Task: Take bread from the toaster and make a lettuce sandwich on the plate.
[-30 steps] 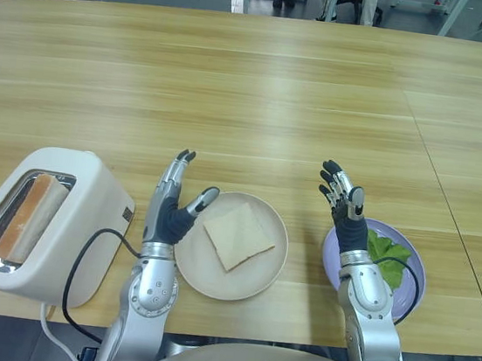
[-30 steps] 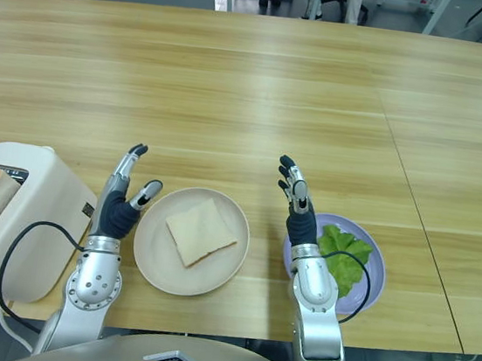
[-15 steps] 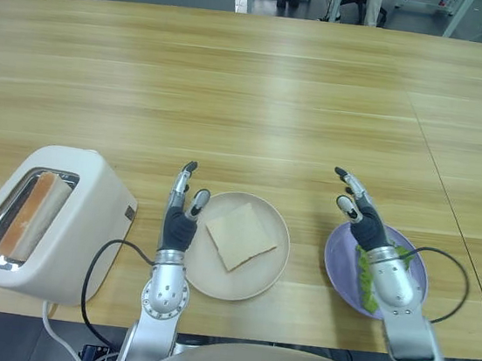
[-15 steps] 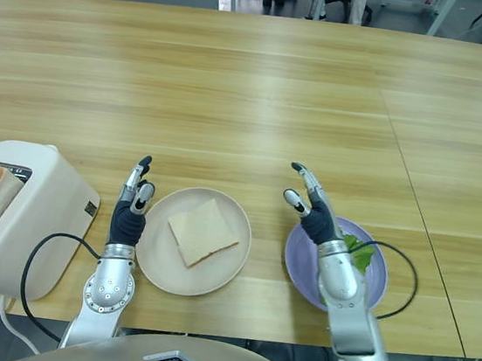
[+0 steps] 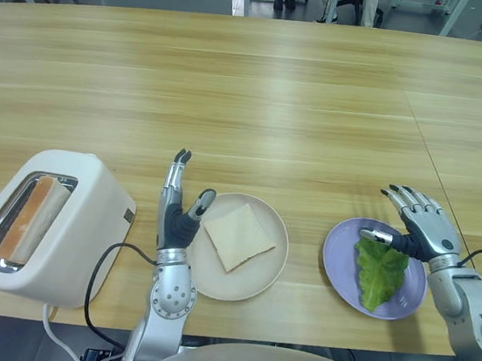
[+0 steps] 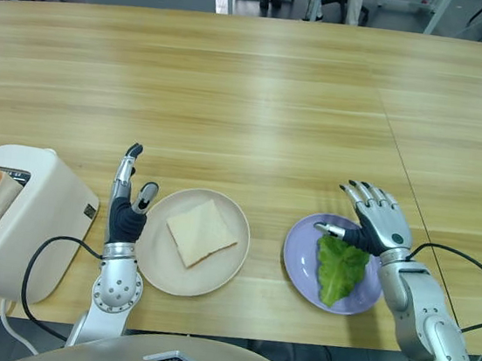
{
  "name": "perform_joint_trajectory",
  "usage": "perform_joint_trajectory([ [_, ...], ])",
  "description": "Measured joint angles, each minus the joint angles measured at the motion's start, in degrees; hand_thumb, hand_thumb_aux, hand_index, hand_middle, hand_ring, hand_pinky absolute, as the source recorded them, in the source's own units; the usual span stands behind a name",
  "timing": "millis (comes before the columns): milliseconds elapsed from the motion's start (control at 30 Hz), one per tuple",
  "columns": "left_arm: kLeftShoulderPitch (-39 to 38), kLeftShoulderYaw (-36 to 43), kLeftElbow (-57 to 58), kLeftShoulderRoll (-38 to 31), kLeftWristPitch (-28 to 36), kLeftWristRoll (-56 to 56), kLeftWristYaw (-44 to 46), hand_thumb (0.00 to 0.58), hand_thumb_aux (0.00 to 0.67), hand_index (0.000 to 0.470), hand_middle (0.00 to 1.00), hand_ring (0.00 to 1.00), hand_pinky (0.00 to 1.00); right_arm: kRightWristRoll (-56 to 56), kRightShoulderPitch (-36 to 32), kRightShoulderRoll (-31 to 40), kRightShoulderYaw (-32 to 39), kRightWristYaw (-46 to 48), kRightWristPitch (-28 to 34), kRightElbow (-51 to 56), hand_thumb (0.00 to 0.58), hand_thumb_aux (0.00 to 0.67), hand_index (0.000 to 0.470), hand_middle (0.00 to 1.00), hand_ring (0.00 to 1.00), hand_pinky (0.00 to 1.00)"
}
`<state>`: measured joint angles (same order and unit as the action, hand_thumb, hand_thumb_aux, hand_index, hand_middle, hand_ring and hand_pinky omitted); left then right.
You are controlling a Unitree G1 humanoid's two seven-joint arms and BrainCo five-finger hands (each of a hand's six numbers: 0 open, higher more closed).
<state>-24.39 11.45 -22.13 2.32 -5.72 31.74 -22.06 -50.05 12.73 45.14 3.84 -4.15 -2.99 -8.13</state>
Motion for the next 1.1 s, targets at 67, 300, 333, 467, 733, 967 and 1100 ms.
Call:
perform_joint_trajectory([
  [67, -0.92, -0.07, -0.02, 0.17, -0.01, 0.15, -0.61, 0.000, 0.000, 0.000, 0.00, 0.00, 0.00, -2.37, -0.13, 0.88, 0.11, -1.23, -0.04, 1.52, 0.000, 0.000, 0.000, 0.00, 0.00, 0.00],
  [300, -3.30, -1.39, -0.29, 0.65, 0.00, 0.97, -2.58, 0.000, 0.000, 0.000, 0.00, 0.00, 0.00, -6.47, -1.49, 1.05, 2.60, -5.65, -1.95, 7.18, 0.000, 0.000, 0.000, 0.00, 0.00, 0.00],
  [333, -3.69, -1.54, -0.31, 0.75, 0.00, 1.00, -2.79, 0.000, 0.000, 0.000, 0.00, 0.00, 0.00, -6.74, -1.55, 1.21, 2.99, -5.79, -2.17, 8.27, 0.000, 0.000, 0.000, 0.00, 0.00, 0.00],
  [467, -3.78, -2.42, -0.32, 0.75, 0.00, 1.05, -3.43, 0.000, 0.000, 0.000, 0.00, 0.00, 0.00, -5.51, -3.02, 0.08, 3.11, -4.52, -2.23, 8.79, 0.000, 0.000, 0.000, 0.00, 0.00, 0.00],
  [733, -3.84, -3.12, -0.32, 0.69, -0.24, 1.09, -3.73, 0.000, 0.000, 0.000, 0.00, 0.00, 0.00, -2.78, -3.55, -5.15, 5.77, -0.76, -2.20, 8.96, 0.000, 0.000, 0.000, 0.00, 0.00, 0.00],
  [967, -4.67, -3.17, -0.32, 0.76, -0.35, 1.09, -3.85, 0.000, 0.000, 0.000, 0.00, 0.00, 0.00, 0.62, -0.45, -7.14, 6.10, 3.80, -1.40, 7.89, 0.000, 0.000, 0.000, 0.00, 0.00, 0.00],
  [1100, -5.14, -3.27, -0.32, 0.66, -0.57, 1.06, -3.83, 0.000, 0.000, 0.000, 0.00, 0.00, 0.00, 0.21, 2.70, -6.86, 5.36, 5.50, 0.72, 3.61, 0.000, 0.000, 0.000, 0.00, 0.00, 0.00],
])
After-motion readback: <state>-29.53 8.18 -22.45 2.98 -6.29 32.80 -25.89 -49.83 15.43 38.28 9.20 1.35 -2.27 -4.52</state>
